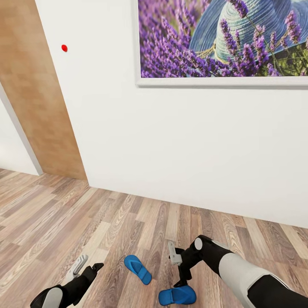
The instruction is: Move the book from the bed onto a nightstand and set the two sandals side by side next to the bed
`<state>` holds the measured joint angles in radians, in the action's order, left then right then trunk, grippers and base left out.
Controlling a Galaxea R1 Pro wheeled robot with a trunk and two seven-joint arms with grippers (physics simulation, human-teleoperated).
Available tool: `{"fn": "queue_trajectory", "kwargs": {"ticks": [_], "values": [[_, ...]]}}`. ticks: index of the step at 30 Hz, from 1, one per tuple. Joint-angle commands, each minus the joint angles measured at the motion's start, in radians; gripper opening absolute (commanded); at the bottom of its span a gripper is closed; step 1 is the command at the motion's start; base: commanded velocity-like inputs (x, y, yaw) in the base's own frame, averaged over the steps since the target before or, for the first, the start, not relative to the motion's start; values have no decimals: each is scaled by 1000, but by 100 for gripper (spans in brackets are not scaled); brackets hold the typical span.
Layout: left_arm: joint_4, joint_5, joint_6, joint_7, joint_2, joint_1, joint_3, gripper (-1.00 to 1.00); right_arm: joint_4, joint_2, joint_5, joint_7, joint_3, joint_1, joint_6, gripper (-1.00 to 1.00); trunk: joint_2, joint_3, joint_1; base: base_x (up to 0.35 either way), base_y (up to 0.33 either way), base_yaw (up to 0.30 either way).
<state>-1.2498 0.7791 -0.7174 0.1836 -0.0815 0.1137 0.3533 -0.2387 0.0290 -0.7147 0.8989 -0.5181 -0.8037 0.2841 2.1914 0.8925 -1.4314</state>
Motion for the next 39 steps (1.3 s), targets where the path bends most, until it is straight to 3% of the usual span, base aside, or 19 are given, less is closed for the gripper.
{"fn": "queue_trajectory", "kwargs": {"ticks": [1,13,21,26,27,32,33,39], "values": [[-1,11,-5,8,-1,1,2,100,-1,0,-11,2,4,0,5,100,0,1,0,0,0,0],[-6,11,-4,3,2,-10,5,100,-3,4,-6,10,9,5,6,100,0,1,0,0,-8,0],[-19,11,-1,-2,16,-54,11,100,-19,11,38,17,54,35,0,100,0,1,0,0,-225,4],[-20,11,-1,-2,19,-61,12,100,-22,12,44,17,82,38,-8,100,0,1,0,0,-303,104],[-20,11,0,-1,19,-62,12,100,-23,12,45,17,143,39,-9,100,0,1,0,0,-315,196],[-18,10,0,-1,19,-64,13,100,-24,12,46,13,178,39,-11,100,0,1,0,0,-257,229],[-17,9,0,-2,20,-64,14,100,-25,12,46,-11,198,40,-11,100,0,1,0,0,-106,255],[-16,9,1,-2,20,-66,14,100,-22,13,46,-81,212,40,-11,100,0,1,0,0,-62,262]]}}
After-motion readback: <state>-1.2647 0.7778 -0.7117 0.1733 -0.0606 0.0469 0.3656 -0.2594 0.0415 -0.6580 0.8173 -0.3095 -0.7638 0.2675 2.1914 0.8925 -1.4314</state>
